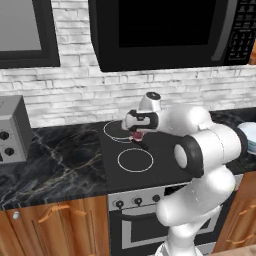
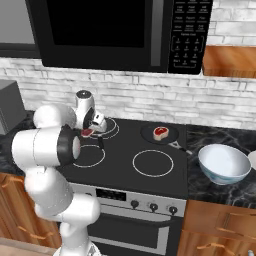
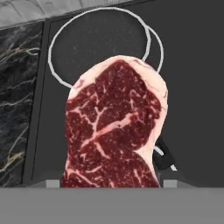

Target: Place one of the steaks on the plate and the other in the bowl. Then place the bowl in the fridge.

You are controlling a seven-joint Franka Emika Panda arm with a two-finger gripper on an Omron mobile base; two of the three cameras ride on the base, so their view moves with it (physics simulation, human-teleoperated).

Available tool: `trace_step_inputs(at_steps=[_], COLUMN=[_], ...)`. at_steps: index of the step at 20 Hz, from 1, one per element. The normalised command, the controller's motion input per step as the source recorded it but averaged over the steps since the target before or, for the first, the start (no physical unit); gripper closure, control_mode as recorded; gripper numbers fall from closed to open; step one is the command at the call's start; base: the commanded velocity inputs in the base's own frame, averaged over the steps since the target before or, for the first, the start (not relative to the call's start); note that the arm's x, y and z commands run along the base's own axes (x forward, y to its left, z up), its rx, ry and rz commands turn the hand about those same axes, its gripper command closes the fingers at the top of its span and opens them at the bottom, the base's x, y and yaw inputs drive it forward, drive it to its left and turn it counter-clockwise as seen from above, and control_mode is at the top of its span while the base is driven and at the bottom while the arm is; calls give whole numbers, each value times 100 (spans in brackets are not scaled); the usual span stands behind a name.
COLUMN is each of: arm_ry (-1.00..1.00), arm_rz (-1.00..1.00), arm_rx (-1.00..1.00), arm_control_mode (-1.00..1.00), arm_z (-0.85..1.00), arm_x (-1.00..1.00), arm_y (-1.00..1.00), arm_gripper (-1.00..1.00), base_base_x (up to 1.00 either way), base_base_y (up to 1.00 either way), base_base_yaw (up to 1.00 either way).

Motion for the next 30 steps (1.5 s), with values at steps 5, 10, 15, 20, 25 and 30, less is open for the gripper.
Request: trace_step_inputs(at_steps=[5,10,15,20,25,30], arm_ry=[6,13,0,-3,2,4], arm_rz=[-1,-8,-12,-11,-7,-18], arm_rx=[3,0,-6,-3,0,0], arm_control_mode=[-100,-100,-100,-100,-100,-100], arm_z=[99,82,6,0,0,0], arm_x=[-84,-40,-41,-15,0,0], arm_y=[-20,-41,-47,-72,-83,-100], arm_gripper=[100,100,100,100,100,100], base_base_x=[0,0,0,0,0,0], base_base_y=[0,0,0,0,0,0], base_base_yaw=[0,0,0,0,0,0])
